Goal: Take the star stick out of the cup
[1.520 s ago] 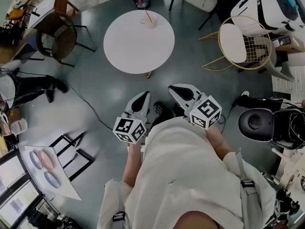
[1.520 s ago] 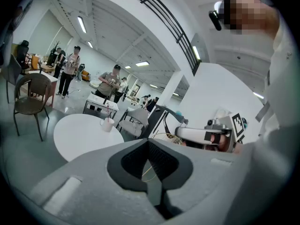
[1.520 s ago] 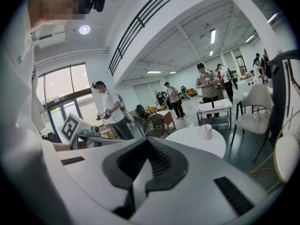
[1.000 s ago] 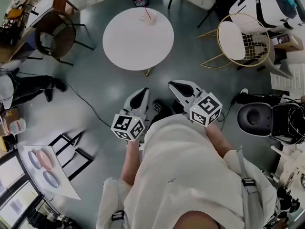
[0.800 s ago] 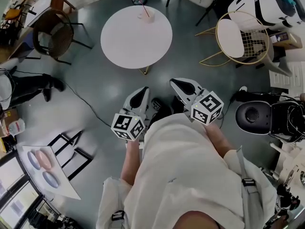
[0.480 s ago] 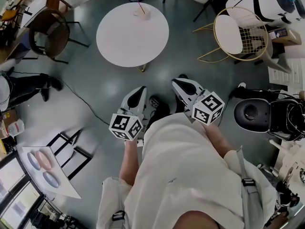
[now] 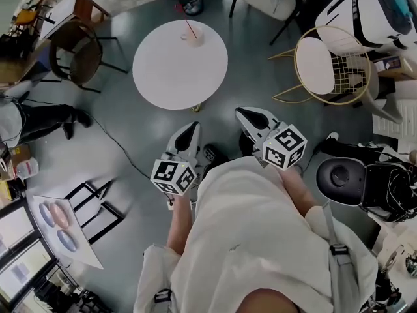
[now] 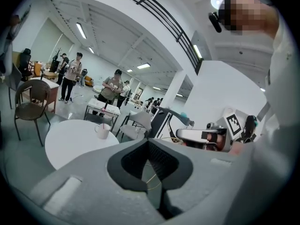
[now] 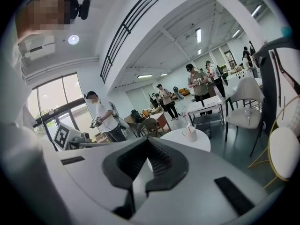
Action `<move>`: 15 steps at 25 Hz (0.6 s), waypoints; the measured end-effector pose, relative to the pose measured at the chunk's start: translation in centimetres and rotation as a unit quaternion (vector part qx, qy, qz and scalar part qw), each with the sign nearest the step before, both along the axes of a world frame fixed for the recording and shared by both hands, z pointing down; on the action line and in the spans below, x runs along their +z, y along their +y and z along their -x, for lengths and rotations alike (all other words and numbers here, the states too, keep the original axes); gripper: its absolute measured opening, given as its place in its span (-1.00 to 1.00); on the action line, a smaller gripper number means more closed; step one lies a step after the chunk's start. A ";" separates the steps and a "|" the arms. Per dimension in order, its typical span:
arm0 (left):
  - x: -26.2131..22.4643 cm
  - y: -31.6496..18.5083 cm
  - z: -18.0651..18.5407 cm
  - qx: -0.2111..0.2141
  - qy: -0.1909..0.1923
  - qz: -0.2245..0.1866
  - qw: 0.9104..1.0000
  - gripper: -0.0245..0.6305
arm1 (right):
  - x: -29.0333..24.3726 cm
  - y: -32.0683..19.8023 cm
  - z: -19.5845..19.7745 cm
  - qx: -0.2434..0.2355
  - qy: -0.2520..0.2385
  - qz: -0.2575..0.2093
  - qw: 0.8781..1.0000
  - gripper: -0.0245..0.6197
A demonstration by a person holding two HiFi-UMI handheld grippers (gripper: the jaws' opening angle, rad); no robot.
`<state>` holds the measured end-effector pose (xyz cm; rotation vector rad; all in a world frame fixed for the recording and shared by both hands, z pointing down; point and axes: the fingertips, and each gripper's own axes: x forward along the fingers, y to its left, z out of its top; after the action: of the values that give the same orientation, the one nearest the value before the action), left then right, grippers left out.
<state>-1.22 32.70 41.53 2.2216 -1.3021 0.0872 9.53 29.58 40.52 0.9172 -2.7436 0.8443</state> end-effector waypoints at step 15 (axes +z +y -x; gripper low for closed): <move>-0.5 -7.7 -12.6 -0.044 -0.011 -0.014 0.999 -0.90 | -0.2 -8.8 -10.4 -0.047 -0.012 -0.003 0.999 -0.90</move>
<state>11.43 24.96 41.00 2.1893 -1.4184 0.0616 19.94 20.78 40.33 0.7784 -2.7855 0.8364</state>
